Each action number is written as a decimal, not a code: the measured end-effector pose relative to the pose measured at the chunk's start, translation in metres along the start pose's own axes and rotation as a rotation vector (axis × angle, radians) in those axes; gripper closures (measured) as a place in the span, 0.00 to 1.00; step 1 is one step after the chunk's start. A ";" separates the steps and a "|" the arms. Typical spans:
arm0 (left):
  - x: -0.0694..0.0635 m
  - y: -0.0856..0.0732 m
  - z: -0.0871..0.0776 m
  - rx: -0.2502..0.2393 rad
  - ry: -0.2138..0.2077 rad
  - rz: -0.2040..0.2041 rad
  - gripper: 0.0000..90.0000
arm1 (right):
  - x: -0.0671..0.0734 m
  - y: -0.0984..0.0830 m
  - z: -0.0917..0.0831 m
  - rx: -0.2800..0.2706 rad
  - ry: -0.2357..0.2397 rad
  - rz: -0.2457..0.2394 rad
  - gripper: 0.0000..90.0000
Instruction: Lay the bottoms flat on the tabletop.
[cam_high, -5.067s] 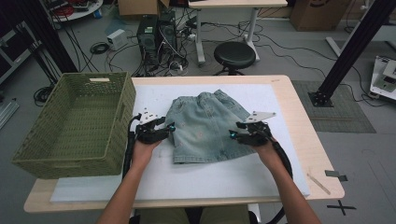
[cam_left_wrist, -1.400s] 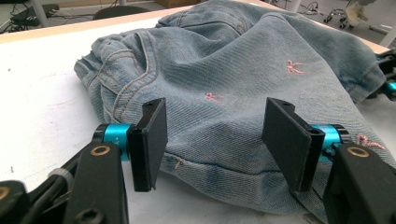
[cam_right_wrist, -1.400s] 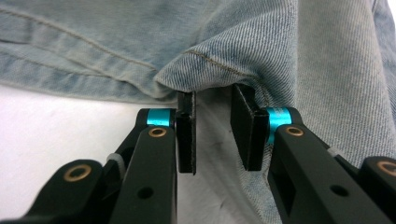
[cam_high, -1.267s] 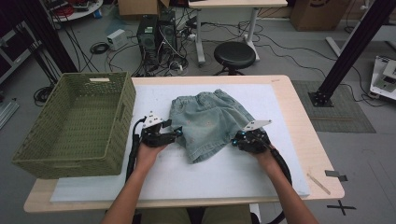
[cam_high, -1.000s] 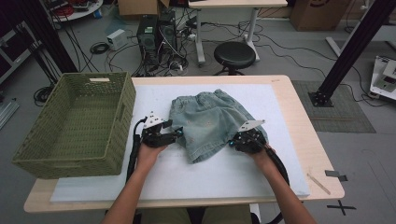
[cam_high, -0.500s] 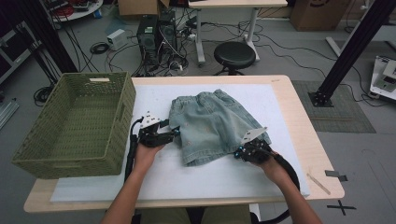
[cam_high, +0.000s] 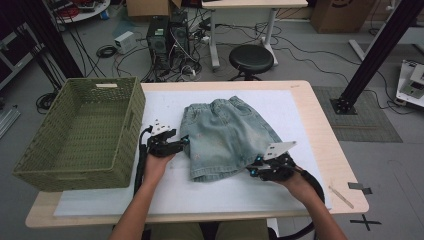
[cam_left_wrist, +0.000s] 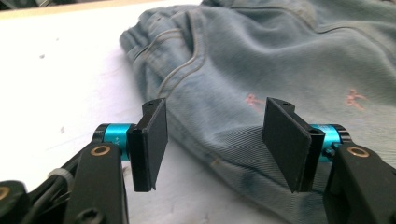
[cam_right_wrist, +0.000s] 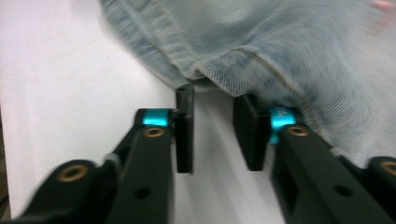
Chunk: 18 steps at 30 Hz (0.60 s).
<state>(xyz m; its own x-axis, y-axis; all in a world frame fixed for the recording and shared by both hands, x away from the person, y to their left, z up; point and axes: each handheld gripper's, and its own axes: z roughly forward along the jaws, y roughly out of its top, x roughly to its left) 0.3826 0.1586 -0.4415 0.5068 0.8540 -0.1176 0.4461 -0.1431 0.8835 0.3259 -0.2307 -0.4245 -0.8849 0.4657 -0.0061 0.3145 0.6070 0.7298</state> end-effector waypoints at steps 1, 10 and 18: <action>0.001 0.000 0.000 0.010 0.010 -0.005 0.43 | -0.005 -0.003 -0.006 -0.018 -0.012 0.019 0.72; 0.005 -0.003 0.010 0.087 -0.004 -0.058 0.42 | -0.043 -0.040 -0.062 -0.129 -0.284 0.206 0.70; -0.009 0.001 0.026 0.196 -0.054 0.007 0.61 | -0.078 -0.047 -0.034 0.008 -0.422 0.337 0.63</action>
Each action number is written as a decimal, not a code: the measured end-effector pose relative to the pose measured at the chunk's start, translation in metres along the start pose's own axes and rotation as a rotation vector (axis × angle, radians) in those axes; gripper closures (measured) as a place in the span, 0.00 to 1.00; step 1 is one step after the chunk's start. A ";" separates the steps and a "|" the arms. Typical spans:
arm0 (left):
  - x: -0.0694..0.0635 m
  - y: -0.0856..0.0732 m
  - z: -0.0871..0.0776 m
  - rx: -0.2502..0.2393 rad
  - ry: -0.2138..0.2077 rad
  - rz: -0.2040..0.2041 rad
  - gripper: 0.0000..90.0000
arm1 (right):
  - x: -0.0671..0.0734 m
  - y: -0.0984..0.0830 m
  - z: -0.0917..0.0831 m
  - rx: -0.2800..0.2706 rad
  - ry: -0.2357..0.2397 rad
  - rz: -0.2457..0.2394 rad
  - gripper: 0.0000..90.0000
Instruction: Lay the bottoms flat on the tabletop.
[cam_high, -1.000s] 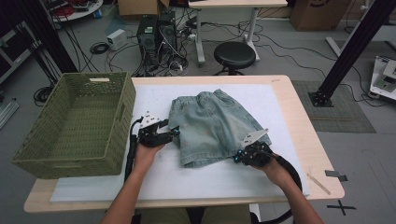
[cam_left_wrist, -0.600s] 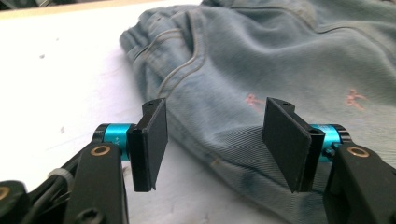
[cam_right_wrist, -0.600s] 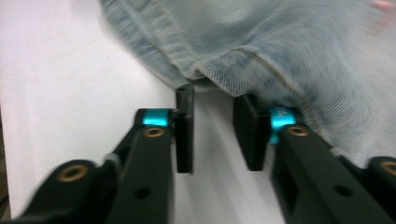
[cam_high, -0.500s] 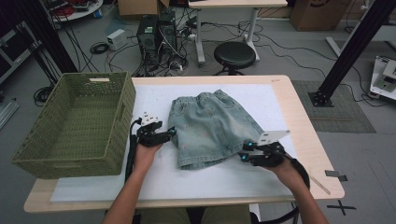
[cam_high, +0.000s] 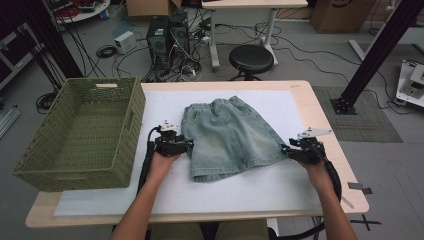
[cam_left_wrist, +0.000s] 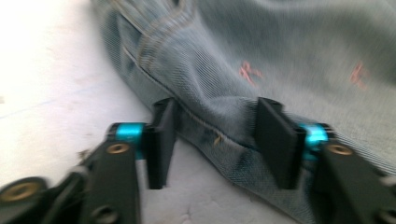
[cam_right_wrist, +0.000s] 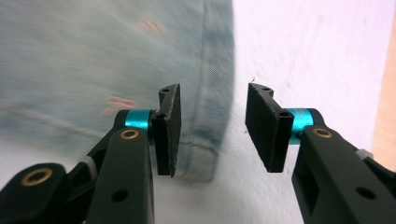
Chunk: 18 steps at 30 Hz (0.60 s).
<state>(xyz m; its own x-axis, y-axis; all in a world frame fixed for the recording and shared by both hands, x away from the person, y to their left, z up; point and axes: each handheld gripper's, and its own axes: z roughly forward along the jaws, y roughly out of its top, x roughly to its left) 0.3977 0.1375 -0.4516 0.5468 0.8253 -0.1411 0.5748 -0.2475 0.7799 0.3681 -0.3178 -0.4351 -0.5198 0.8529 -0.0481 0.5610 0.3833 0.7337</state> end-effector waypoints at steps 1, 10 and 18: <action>-0.002 0.001 0.001 -0.003 0.009 0.009 0.67 | -0.001 0.001 0.008 0.024 -0.004 0.003 0.63; 0.002 0.003 -0.005 -0.073 0.093 -0.020 0.92 | 0.008 0.003 0.007 0.068 -0.030 -0.049 0.98; 0.020 0.003 -0.013 -0.123 0.150 -0.071 0.92 | 0.017 -0.005 -0.006 0.080 0.051 -0.032 0.95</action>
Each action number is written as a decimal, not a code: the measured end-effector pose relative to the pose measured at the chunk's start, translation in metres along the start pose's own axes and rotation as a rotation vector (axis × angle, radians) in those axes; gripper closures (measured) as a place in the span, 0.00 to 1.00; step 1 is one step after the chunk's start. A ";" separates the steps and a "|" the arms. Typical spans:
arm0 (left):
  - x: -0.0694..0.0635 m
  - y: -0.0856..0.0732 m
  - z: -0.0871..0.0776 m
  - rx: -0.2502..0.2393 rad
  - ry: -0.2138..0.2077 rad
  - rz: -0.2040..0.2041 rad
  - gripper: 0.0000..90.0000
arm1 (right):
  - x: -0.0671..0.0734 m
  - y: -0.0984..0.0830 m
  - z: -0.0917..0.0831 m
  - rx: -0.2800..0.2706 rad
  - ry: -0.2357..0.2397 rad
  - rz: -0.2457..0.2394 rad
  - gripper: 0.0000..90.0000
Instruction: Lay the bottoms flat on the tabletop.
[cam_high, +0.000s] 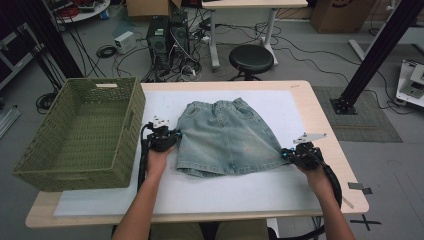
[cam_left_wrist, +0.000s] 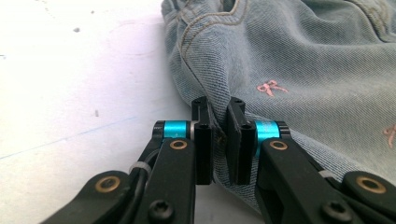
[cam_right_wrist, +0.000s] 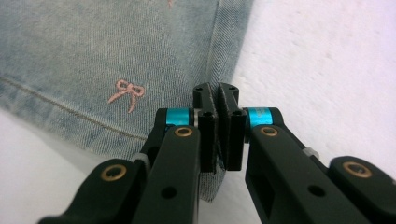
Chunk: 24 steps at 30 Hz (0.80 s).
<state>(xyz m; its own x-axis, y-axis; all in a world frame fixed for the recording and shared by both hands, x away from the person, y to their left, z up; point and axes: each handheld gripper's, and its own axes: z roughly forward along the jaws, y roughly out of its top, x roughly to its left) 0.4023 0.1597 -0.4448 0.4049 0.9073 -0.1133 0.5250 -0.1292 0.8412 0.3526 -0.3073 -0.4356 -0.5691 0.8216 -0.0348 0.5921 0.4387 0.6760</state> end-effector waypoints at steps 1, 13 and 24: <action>0.000 0.000 0.000 -0.008 -0.002 0.003 0.92 | 0.001 0.001 0.000 0.003 0.004 -0.002 0.90; 0.004 0.005 -0.016 -0.148 -0.107 0.013 0.50 | 0.029 0.037 0.016 -0.141 0.135 -0.081 0.58; 0.004 0.004 -0.020 -0.132 -0.142 0.021 0.47 | 0.040 0.073 0.040 -0.034 0.114 -0.210 1.00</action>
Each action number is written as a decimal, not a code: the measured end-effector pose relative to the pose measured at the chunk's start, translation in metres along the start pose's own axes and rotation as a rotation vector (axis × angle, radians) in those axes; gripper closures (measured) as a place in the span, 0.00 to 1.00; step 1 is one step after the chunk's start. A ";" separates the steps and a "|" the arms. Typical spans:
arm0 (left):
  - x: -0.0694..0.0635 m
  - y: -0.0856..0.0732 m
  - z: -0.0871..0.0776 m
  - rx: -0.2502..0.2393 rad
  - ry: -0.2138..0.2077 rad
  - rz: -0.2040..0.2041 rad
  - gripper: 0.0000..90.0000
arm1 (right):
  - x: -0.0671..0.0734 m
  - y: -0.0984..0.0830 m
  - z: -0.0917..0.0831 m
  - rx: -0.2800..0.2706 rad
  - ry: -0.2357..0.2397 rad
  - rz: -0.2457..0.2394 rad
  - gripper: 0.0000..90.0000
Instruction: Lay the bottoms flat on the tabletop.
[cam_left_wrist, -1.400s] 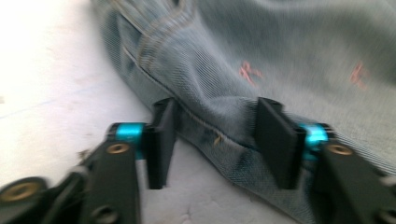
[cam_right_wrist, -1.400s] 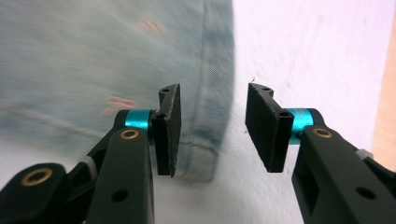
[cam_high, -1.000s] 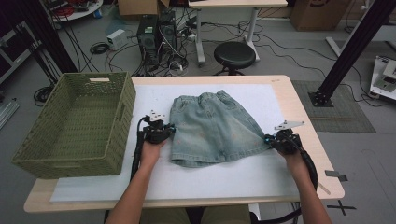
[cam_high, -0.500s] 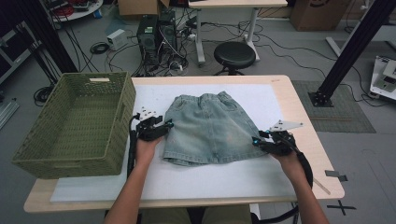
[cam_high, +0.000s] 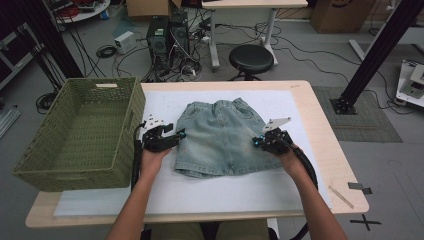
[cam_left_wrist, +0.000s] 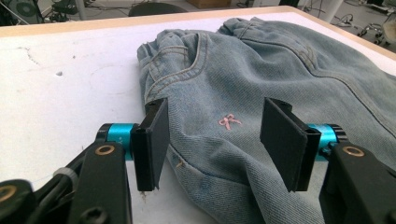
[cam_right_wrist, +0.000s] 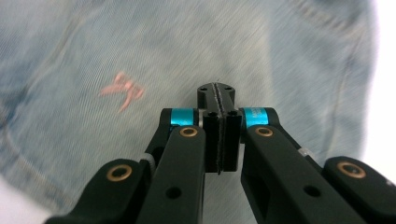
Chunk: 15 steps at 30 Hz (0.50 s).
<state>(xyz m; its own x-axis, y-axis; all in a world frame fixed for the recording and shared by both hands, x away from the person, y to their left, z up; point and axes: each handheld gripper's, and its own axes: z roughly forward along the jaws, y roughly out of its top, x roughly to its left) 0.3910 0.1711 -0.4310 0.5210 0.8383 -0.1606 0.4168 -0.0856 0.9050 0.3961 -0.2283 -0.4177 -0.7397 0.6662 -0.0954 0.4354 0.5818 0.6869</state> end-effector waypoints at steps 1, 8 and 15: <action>0.000 0.000 0.000 0.004 -0.002 -0.001 0.47 | -0.002 0.002 -0.001 -0.013 -0.026 0.006 1.00; -0.001 -0.003 -0.003 0.012 -0.027 0.012 0.47 | -0.004 0.009 0.012 -0.063 0.009 0.104 0.57; -0.003 -0.007 -0.006 0.015 -0.049 0.023 0.46 | -0.001 0.007 0.031 0.032 0.040 0.013 0.99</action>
<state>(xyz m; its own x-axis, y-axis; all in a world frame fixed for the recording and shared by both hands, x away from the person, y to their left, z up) 0.3825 0.1727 -0.4343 0.5661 0.8089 -0.1589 0.4153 -0.1134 0.9026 0.4159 -0.2104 -0.4354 -0.7538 0.6546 -0.0572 0.4608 0.5887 0.6642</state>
